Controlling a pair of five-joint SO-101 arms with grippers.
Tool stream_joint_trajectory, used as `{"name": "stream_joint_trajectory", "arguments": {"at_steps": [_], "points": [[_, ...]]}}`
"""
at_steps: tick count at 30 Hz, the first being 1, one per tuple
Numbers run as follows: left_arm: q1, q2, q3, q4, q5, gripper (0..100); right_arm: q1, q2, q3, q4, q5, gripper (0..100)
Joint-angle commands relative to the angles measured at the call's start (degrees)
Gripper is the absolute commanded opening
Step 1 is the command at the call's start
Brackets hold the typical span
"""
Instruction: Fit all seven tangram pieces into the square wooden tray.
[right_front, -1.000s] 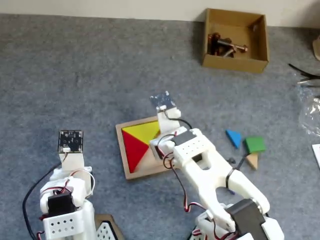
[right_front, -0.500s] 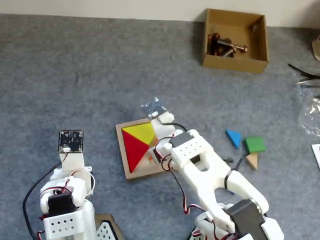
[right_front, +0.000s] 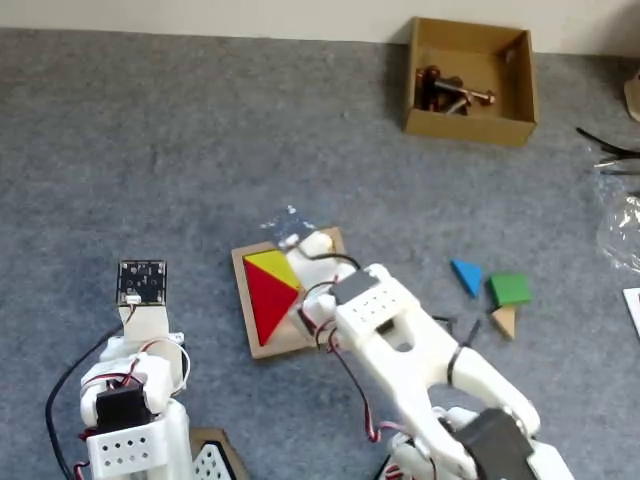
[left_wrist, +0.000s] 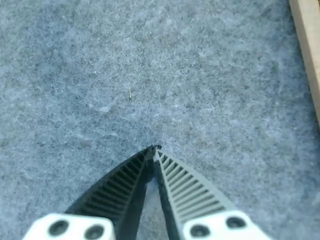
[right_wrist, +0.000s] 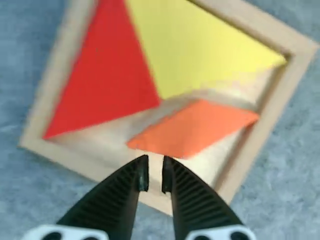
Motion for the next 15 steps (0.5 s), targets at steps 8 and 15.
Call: {"name": "stream_joint_trajectory", "arguments": {"at_steps": [8,15], "points": [[-0.75,-0.4,1.1,0.26,0.53,1,-1.89,-11.38,7.16,-4.53,0.88,0.5],[-0.75,-0.4,1.1,0.26,0.53,1,-2.15,-11.3,10.07,-9.01,0.88,0.5]]}}
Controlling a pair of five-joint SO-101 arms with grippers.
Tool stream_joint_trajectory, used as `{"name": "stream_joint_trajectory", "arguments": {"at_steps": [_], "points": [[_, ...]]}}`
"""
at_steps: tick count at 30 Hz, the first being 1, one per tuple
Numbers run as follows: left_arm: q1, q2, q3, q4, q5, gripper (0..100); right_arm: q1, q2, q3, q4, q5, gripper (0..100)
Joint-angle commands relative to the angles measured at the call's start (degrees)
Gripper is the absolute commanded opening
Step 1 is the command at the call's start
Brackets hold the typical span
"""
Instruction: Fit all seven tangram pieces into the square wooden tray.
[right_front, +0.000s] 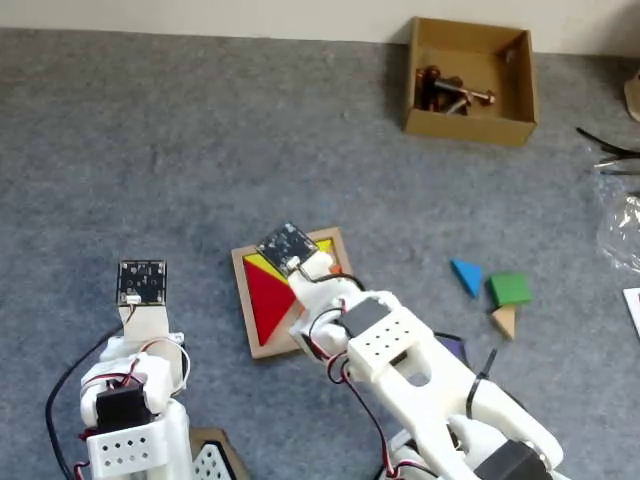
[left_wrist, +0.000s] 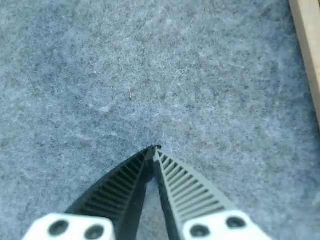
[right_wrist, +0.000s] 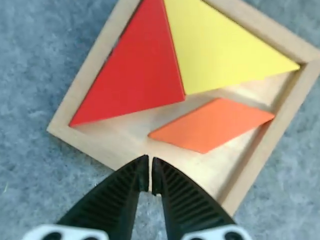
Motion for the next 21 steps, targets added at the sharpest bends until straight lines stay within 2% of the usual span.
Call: {"name": "stream_joint_trajectory", "arguments": {"at_steps": [1,6,13,21], "points": [[-0.75,-0.4,1.1,0.26,0.53,1,-0.57,-2.15,0.4,-4.09,0.62,0.5],[-0.75,-0.4,1.1,0.26,0.53,1,-0.31,-2.15,3.74,-9.45,0.53,0.5],[-0.75,-0.4,1.1,0.26,0.53,1,-0.04,-2.07,4.35,-9.98,0.35,0.5],[-0.75,-0.4,1.1,0.26,0.53,1,5.14,-2.07,4.44,-9.98,0.18,0.5]]}}
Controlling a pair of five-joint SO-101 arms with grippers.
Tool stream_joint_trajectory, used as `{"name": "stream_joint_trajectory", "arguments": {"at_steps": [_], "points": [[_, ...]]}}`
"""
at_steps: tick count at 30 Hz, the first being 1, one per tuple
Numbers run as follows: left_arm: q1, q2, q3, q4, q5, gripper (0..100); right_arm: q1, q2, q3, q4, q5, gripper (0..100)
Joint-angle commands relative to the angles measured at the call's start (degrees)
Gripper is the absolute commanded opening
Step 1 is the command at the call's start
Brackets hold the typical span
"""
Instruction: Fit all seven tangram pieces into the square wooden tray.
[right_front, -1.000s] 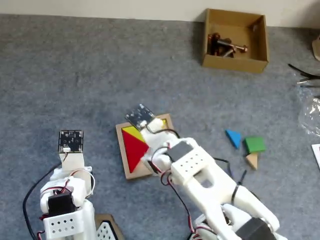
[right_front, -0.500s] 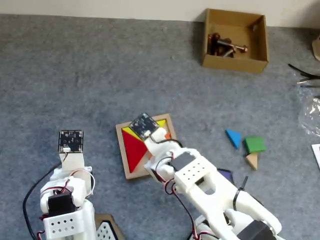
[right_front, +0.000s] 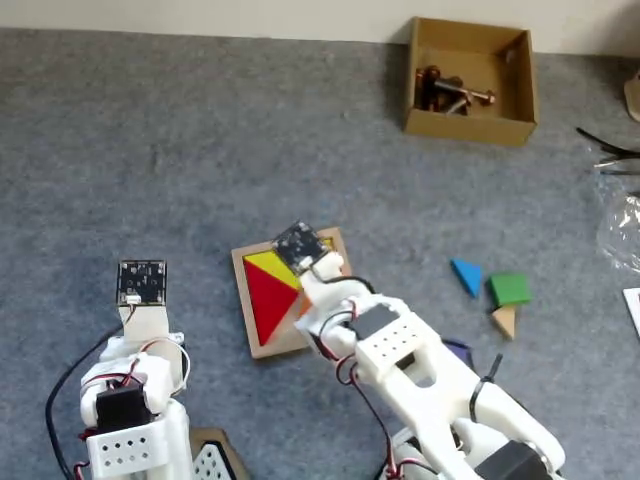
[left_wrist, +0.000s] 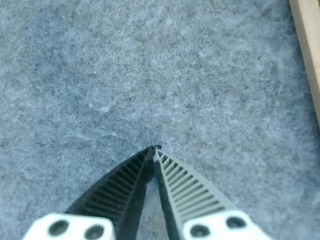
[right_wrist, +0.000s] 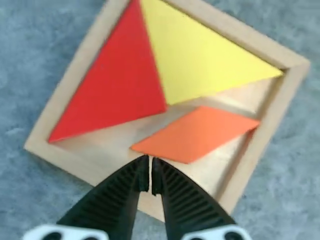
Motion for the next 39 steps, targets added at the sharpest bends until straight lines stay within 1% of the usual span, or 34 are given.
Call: {"name": "stream_joint_trajectory", "arguments": {"at_steps": [1,9,13,17,20,24,36,39], "points": [[-0.75,-0.4,1.1,0.26,0.53,1,1.54,-1.98,-0.57,-1.36,-0.09,0.5],[-0.75,-0.4,1.1,0.26,0.53,1,1.63,-1.98,-0.75,-1.45,-0.09,0.5],[-0.75,-0.4,1.1,0.26,0.53,1,1.71,-1.45,-0.84,-1.45,-3.08,0.5],[-0.75,-0.4,1.1,0.26,0.53,1,1.71,4.97,-1.45,-1.45,-3.25,0.5],[-0.75,-0.4,1.1,0.26,0.53,1,1.8,10.68,-5.49,-1.8,-3.25,0.5],[-0.75,-0.4,1.1,0.26,0.53,1,3.91,14.64,-8.48,-1.8,-3.25,0.5],[-0.75,-0.4,1.1,0.26,0.53,1,9.45,15.43,-11.74,-1.8,-3.25,0.5],[-0.75,-0.4,1.1,0.26,0.53,1,9.89,15.43,-12.26,-1.8,-3.25,0.5]]}}
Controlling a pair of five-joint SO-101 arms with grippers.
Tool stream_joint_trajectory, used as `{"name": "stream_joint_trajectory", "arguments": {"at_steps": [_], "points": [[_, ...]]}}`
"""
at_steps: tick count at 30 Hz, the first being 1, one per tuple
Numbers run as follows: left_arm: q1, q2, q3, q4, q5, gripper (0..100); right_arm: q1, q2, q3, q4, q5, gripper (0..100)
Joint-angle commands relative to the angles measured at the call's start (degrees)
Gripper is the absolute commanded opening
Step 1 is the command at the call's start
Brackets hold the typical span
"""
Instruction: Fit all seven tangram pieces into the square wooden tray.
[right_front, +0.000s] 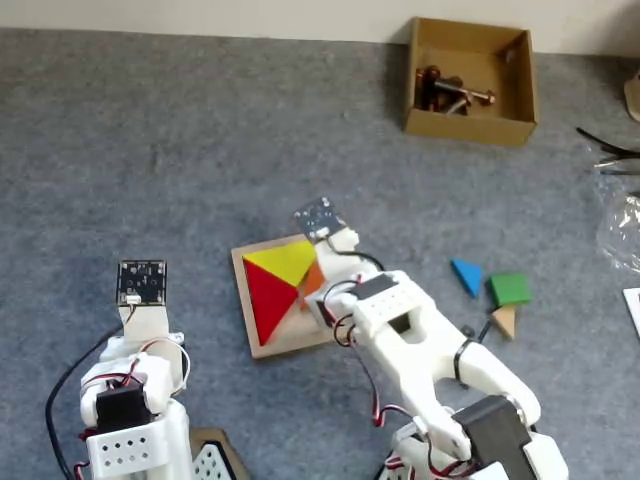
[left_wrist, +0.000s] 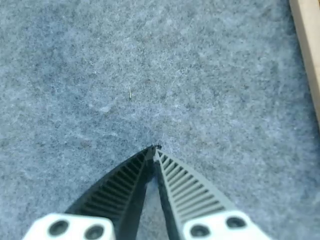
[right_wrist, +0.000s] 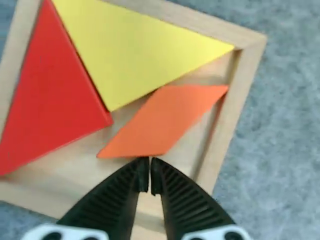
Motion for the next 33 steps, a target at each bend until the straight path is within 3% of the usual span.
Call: {"name": "stream_joint_trajectory", "arguments": {"at_steps": [1,33], "points": [[-0.75,-0.4,1.1,0.26,0.53,1,2.15,0.13,-3.21,-1.36,-0.53,0.5],[-0.75,-0.4,1.1,0.26,0.53,1,6.9,-0.48,-5.49,-4.7,3.25,0.5]]}}
